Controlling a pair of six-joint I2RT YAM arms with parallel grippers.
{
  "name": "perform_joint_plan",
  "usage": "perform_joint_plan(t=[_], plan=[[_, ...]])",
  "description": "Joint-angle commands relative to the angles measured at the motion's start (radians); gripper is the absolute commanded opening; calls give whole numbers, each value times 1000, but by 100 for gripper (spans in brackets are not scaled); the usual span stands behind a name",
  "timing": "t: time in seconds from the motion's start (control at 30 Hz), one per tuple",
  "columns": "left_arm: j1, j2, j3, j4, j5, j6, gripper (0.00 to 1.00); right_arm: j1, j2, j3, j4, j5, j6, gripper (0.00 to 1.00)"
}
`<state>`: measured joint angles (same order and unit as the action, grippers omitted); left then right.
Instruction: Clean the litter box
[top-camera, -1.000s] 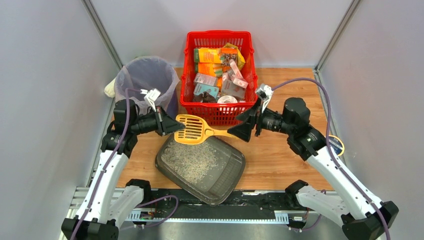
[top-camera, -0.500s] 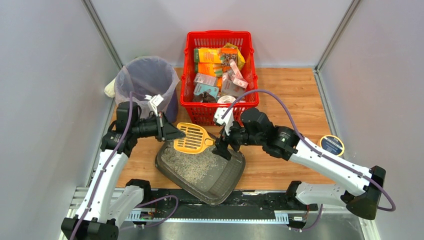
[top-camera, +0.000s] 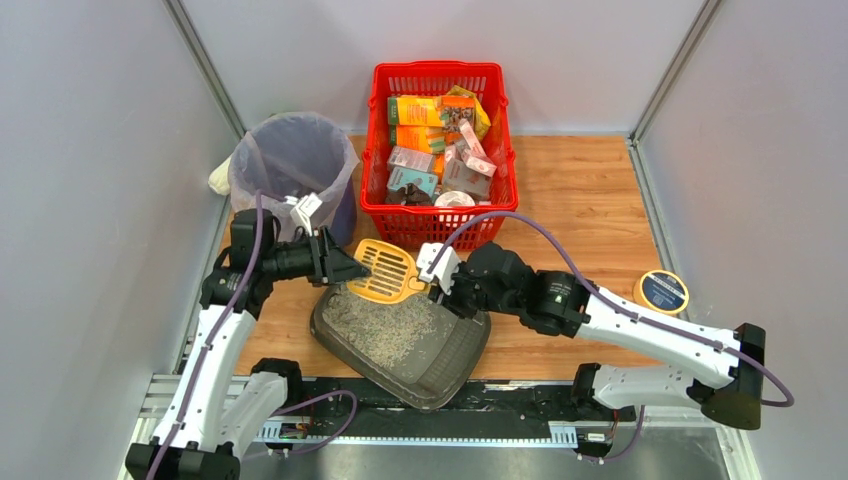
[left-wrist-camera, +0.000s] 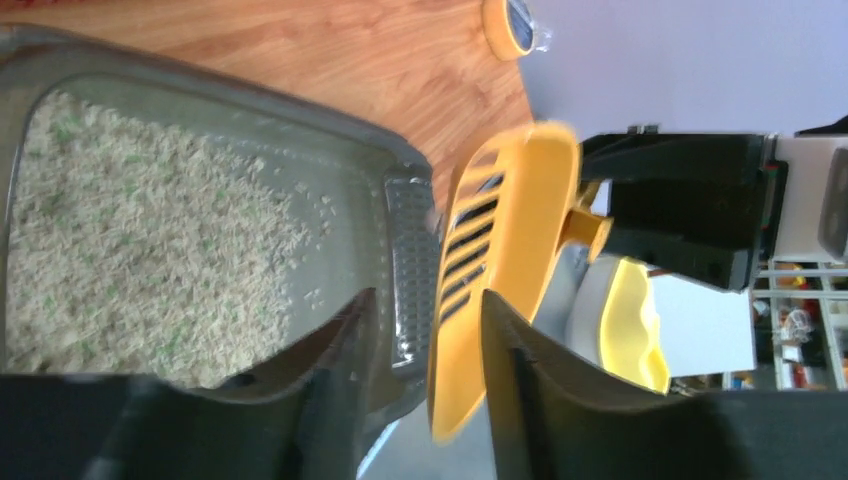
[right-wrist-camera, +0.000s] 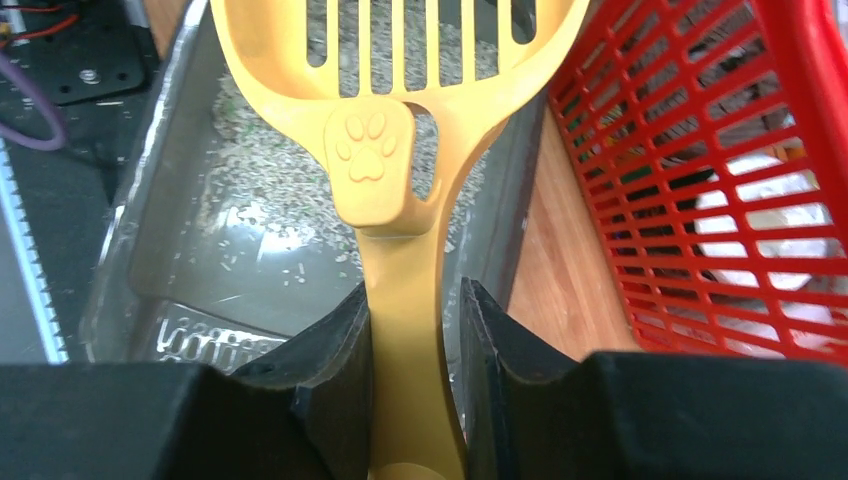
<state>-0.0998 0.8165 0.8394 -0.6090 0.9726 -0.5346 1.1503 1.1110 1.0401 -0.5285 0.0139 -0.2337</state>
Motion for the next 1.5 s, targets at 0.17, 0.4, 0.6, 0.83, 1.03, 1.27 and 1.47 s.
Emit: perform_joint_plan(t=[0.17, 0.4, 0.6, 0.83, 1.03, 1.27, 1.47], plan=[[14, -94, 124, -366, -490, 252, 72, -21, 59, 107, -232, 90, 23, 0], [14, -142, 133, -534, -822, 269, 73, -21, 188, 218, -480, 41, 47, 0], [11, -90, 41, -567, -833, 288, 73, -18, 403, 388, -632, 21, 31, 0], [-32, -66, 12, -571, -861, 266, 73, -1, 611, 514, -742, 15, 13, 0], [-52, 27, 1, -566, -825, 277, 68, 23, 722, 594, -743, -34, -6, 0], [-104, 113, -5, -554, -779, 292, 62, 29, 823, 646, -654, -112, -16, 0], [-133, 158, -10, -545, -773, 286, 55, 28, 840, 643, -489, -138, 52, 0]])
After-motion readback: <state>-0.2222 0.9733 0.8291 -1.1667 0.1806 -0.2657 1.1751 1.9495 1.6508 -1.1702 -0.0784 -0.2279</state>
